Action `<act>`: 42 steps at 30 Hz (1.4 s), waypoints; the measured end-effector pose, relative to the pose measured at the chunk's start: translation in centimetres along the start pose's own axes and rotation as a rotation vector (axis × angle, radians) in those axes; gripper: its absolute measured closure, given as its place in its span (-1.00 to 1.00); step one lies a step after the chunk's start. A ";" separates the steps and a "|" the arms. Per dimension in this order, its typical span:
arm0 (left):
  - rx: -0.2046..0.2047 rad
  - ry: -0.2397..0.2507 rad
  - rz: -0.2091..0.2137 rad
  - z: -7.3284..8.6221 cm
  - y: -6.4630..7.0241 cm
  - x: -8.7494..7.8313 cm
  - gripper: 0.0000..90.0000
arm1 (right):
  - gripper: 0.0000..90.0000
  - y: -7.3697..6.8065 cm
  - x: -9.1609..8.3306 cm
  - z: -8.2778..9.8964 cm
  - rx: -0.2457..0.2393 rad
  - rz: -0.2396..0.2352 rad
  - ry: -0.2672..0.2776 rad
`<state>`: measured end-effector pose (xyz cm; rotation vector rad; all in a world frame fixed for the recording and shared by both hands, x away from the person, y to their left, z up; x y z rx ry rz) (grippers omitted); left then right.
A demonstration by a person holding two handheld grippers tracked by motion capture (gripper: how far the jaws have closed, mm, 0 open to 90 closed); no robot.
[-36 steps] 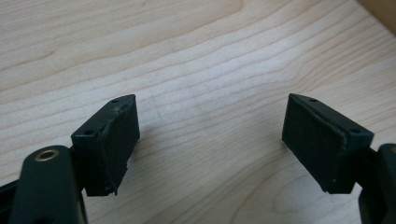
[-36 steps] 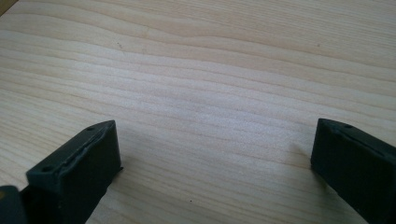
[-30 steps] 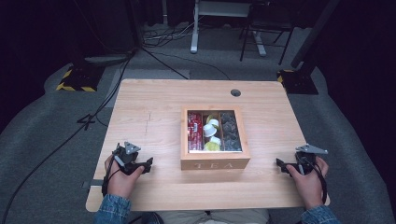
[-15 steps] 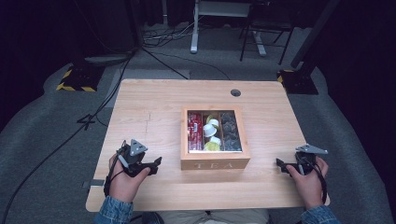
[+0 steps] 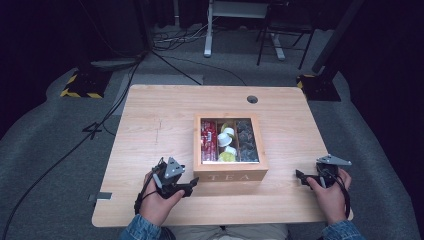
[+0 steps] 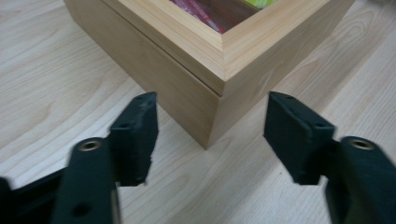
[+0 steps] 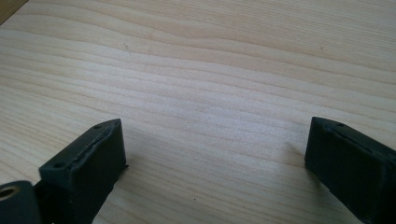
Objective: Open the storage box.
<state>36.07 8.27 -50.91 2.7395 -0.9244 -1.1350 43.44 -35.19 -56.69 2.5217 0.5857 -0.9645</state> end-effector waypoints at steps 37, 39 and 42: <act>0.026 0.038 0.002 -1.5 0.7 0.1 0.63 | -0.24 -7.4 -5.6 -6.8 -0.157 -0.246 0.196; 0.031 0.042 0.002 -1.6 0.7 0.1 0.63 | -0.26 -7.9 -5.7 -7.3 -0.164 -0.260 0.205; 0.028 0.044 0.006 -1.8 0.7 0.0 0.63 | -0.32 -8.8 -5.5 -8.2 -0.186 -0.283 0.217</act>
Point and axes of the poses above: each handheld gripper's, and its own axes: x roughly forward along the jaws, z roughly out of its underside, y roughly to its right, the point moved 9 cm from there along x, roughly forward along the jaws, and after that the axes turned 15 degrees about -x, right-handed, at the moved point
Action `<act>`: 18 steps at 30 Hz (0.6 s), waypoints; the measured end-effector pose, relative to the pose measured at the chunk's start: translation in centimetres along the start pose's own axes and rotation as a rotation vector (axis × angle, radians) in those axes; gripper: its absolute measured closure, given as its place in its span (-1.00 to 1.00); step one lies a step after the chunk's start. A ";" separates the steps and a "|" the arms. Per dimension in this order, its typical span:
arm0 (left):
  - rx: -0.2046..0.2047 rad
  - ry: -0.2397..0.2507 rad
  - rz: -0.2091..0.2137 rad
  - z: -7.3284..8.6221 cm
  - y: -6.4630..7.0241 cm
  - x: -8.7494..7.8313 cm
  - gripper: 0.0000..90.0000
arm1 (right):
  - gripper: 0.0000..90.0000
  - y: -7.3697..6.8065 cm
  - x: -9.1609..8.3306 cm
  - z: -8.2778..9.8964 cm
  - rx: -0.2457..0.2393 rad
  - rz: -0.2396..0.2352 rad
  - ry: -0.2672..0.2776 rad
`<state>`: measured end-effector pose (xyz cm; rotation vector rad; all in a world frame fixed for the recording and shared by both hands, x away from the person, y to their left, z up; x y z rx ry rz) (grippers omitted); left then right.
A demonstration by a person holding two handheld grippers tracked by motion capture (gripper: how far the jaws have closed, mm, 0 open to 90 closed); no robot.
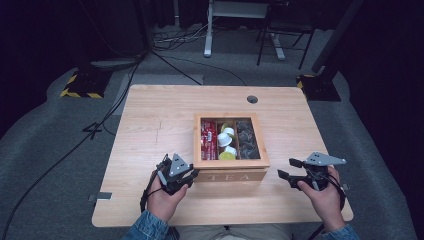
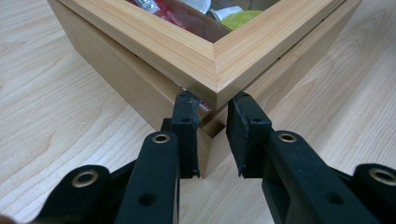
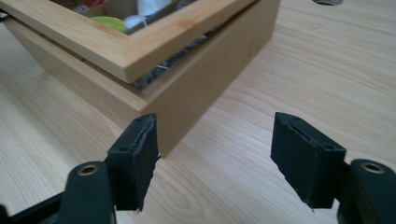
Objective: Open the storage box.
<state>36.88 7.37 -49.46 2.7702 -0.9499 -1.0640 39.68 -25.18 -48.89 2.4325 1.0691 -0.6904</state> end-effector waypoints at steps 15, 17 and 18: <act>0.000 -0.009 -0.006 0.0 0.0 0.1 0.60 | -0.30 -1.9 3.6 -2.4 -0.087 -0.033 0.000; -0.004 -0.009 0.001 0.0 0.0 0.1 0.60 | -0.33 -2.0 3.8 -2.5 -0.078 -0.046 0.005; -0.004 -0.009 0.001 0.0 0.0 0.1 0.60 | -0.33 -2.0 3.9 -2.5 -0.074 -0.050 0.007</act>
Point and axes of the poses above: each handheld gripper's, and its own axes: x roughly forward along the jaws, z roughly out of its underside, y roughly to its right, the point moved 9 cm from there along x, roughly forward along the jaws, and after that the axes turned 15 degrees about -x, right-handed, at the moved point
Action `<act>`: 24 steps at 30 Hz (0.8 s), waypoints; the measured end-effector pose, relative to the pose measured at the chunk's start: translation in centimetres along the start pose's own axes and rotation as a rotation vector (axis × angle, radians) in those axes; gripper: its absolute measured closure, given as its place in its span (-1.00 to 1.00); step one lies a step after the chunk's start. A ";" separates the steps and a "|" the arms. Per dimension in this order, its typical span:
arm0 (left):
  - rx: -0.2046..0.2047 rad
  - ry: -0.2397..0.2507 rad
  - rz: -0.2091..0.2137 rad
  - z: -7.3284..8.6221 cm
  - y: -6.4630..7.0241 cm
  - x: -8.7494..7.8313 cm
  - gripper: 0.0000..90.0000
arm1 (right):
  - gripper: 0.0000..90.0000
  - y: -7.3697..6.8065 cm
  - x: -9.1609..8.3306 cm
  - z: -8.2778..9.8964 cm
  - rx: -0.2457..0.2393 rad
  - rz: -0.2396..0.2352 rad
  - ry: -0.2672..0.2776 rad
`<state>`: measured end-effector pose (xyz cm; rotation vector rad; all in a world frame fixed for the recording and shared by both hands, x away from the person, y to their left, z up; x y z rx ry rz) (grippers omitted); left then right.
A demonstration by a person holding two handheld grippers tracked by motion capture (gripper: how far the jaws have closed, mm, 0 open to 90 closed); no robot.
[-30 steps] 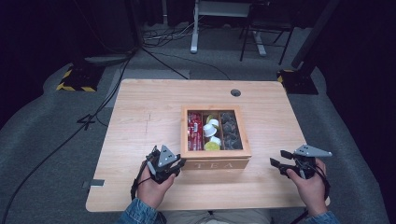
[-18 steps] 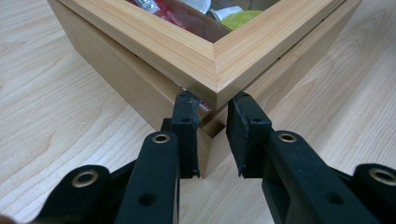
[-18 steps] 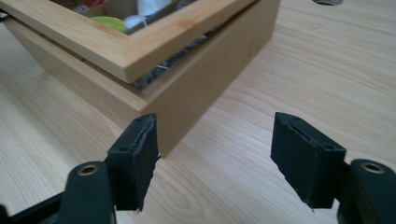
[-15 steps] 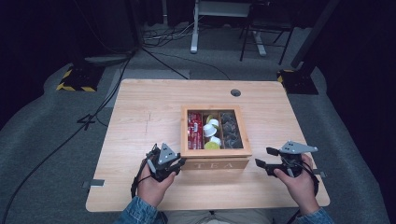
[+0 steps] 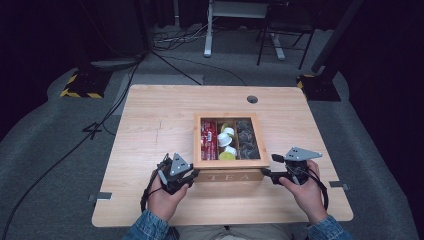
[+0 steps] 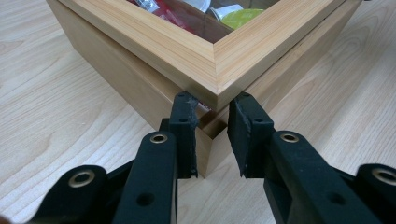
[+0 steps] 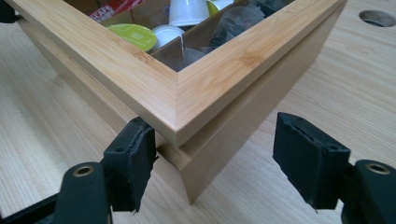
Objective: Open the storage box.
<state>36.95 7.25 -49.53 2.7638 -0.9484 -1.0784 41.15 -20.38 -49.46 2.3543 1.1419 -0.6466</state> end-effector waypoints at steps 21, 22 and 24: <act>-0.082 0.059 -0.075 -0.6 -2.5 -1.4 -0.02 | -0.34 0.4 -0.3 -1.3 -0.068 0.000 0.010; -0.093 0.062 -0.084 -0.5 -2.8 -1.8 -0.03 | -0.34 0.4 -0.4 -1.4 -0.074 0.000 0.010; -0.101 0.065 -0.097 -0.4 -3.4 -2.2 -0.07 | -0.34 0.6 -0.6 -1.9 -0.081 0.000 0.016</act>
Point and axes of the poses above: each handheld gripper's, and its own axes: x roughly forward along the jaws, z roughly out of its underside, y roughly to its right, the point moved 9 cm from there along x, roughly forward along the jaws, and after that the axes turned 15 degrees about -x, right-handed, at the moved point
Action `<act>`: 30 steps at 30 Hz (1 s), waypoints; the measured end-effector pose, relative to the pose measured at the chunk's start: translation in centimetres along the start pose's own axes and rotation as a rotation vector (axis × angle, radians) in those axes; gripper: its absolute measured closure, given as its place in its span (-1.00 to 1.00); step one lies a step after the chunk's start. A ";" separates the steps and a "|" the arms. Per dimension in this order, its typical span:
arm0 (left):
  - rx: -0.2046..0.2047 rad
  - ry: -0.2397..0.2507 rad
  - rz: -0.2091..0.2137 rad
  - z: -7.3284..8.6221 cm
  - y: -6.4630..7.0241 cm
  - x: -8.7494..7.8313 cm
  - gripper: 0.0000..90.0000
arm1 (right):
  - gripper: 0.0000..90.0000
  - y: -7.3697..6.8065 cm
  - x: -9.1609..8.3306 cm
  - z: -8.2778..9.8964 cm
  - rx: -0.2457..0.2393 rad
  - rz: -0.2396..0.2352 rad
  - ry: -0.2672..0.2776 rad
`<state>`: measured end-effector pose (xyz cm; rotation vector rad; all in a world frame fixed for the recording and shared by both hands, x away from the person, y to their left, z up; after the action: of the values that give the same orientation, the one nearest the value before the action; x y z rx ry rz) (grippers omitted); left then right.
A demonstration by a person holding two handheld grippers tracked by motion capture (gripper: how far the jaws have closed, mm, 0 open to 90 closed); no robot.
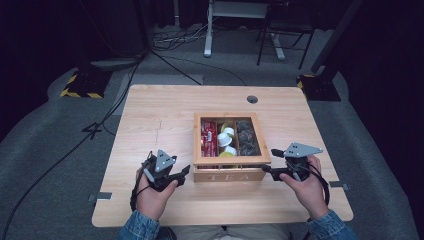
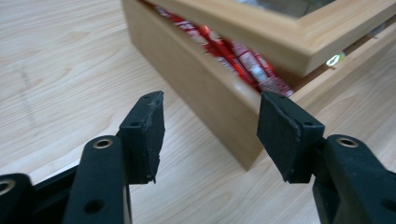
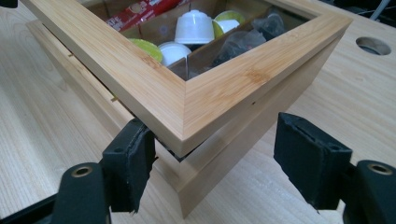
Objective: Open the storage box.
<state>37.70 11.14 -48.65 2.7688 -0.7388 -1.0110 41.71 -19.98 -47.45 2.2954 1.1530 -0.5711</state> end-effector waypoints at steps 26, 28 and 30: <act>-0.088 -0.043 -0.192 4.0 -7.6 -2.3 -0.13 | -0.26 5.0 -1.7 -7.6 -0.028 0.019 0.124; -0.102 -0.046 -0.199 4.2 -8.2 -2.2 -0.13 | -0.25 5.5 -1.5 -8.4 -0.040 0.024 0.117; -0.108 -0.045 -0.198 4.2 -8.5 -2.0 -0.13 | -0.25 5.8 -1.4 -8.8 -0.047 0.024 0.116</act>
<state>37.17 19.79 -52.88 2.7753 -0.4067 -1.1142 46.94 -18.43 -38.33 2.3253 1.1781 -0.4019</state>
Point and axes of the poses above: each handheld gripper's, and its own axes: x roughly forward along the jaws, z roughly out of its underside, y roughly to its right, the point moved 9 cm from there along x, roughly forward along the jaws, and after that the axes turned 15 degrees about -x, right-handed, at the moved point
